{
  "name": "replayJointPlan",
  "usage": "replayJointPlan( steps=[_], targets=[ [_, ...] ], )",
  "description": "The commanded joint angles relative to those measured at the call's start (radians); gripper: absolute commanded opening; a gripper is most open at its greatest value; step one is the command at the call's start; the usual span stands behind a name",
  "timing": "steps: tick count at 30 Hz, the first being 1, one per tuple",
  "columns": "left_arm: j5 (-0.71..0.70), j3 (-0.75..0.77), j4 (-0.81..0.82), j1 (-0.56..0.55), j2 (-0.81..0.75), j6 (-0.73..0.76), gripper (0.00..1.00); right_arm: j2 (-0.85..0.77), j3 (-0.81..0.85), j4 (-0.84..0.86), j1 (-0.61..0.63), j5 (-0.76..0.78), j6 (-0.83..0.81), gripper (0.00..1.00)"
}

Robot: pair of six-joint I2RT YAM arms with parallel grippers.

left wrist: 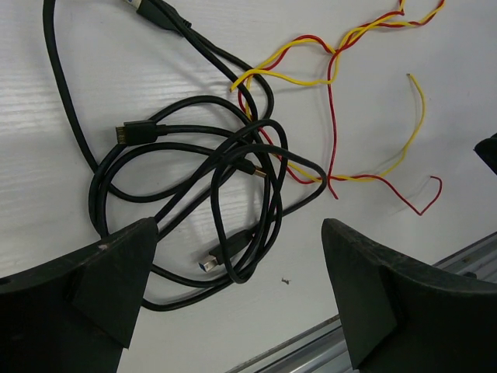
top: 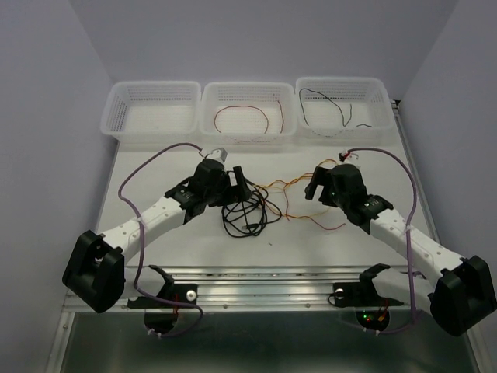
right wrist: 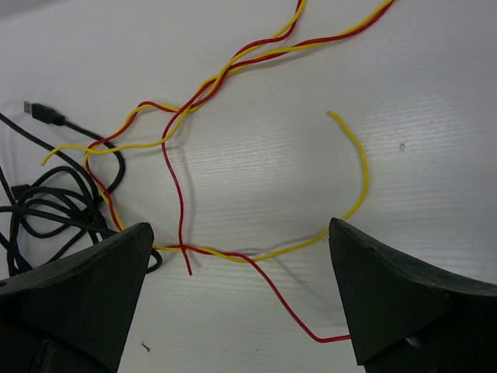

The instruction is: Untangle the cables

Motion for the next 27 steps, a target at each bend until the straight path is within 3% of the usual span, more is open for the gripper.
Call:
replayJointPlan(
  steps=[1,13,21,27],
  targets=[
    [0.001,0.002,0.058,-0.012,0.011,0.003,0.99,-0.002,0.015,-0.008,0.007,0.093,0.087,1.0],
    [0.006,-0.018,0.075,-0.013,0.009,0.004,0.99,0.415,0.269,-0.034,0.007,0.274,0.395,1.0],
    [-0.01,-0.024,0.07,-0.013,-0.028,0.012,0.99,0.719,0.477,-0.057,0.007,0.329,0.453,1.0],
    [-0.01,-0.022,0.064,-0.013,-0.049,0.013,0.99,0.831,0.549,-0.057,-0.002,0.373,0.443,0.84]
  ],
)
